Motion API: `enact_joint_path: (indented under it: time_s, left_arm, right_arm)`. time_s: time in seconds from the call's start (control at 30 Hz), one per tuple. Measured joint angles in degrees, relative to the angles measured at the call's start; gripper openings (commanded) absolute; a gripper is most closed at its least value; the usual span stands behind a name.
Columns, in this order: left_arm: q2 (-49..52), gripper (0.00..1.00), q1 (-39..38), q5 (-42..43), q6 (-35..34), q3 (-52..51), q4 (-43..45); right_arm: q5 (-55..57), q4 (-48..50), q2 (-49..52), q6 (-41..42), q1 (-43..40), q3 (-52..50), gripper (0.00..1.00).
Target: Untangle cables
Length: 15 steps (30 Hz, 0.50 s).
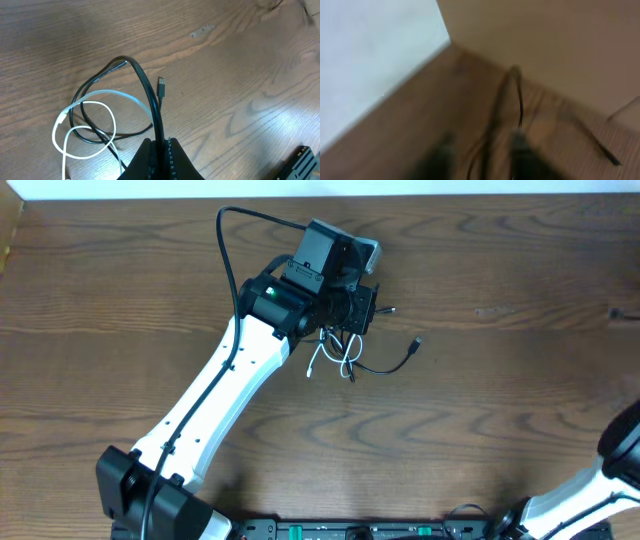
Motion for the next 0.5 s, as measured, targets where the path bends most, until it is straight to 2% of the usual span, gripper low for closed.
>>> enact_joint_path:
  time_s: [0.13, 0.23, 0.33, 0.4, 0.5]
  left_arm:
    - [0.0, 0.07, 0.0, 0.0, 0.0, 0.0, 0.1]
    - [0.0, 0.08, 0.0, -0.1, 0.0, 0.0, 0.6]
    - [0.0, 0.07, 0.3, -0.3, -0.1, 0.0, 1.6]
    - [0.0, 0.08, 2.2, 0.1, -1.3, 0.0, 3.1]
    - [0.0, 0.07, 10.1, 7.4, -4.1, -0.1, 6.7]
  right_arm:
    - [-5.3, -5.1, 1.1, -0.2, 0.2, 0.0, 0.99]
    - [-13.6, -11.6, -0.4, -0.3, 0.3, 0.0, 0.99]
    - [-24.0, -18.1, -3.0, -0.7, 1.7, 0.0, 0.99]
    - [-35.3, -22.3, -5.8, -2.9, 4.9, 0.0, 0.99]
    - [-49.7, -28.8, -6.8, -5.6, 12.5, 0.1, 0.99]
